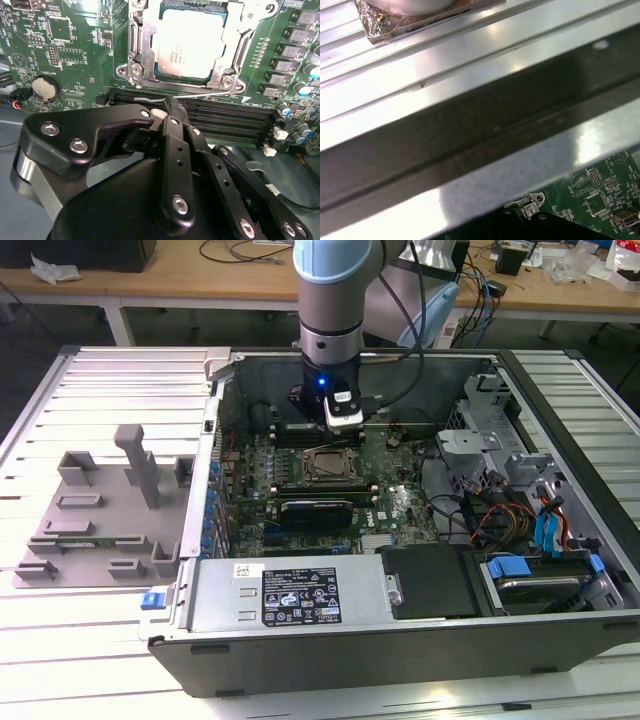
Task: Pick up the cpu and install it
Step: 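Install the first cpu locking lever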
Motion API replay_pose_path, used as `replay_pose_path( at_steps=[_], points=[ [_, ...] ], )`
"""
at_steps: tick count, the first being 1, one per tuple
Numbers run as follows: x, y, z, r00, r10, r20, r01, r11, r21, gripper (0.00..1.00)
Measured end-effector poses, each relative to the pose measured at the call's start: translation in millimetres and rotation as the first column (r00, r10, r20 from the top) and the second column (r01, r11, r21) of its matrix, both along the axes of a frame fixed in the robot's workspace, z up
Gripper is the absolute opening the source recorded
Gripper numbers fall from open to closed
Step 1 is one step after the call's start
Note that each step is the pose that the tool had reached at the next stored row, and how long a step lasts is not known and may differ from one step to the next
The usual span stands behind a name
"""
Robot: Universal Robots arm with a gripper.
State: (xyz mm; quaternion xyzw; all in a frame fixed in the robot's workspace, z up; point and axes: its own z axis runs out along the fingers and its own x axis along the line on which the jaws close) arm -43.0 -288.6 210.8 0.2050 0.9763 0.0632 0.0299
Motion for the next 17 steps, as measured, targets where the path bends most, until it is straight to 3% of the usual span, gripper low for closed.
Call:
replay_pose_path(
  at_steps=[3, 10, 17],
  points=[
    [0.0, 0.2, -1.4, 0.9999, -0.013, 0.0001, 0.013, 0.9999, -0.0056, 0.11],
    [0.0, 0.2, -6.7, 0.9993, -0.038, 0.0013, 0.038, 0.9988, -0.0316, 0.11],
    [0.0, 0.3, -12.4, 0.9976, -0.070, 0.0012, 0.070, 0.9970, -0.0348, 0.11]
  ],
)
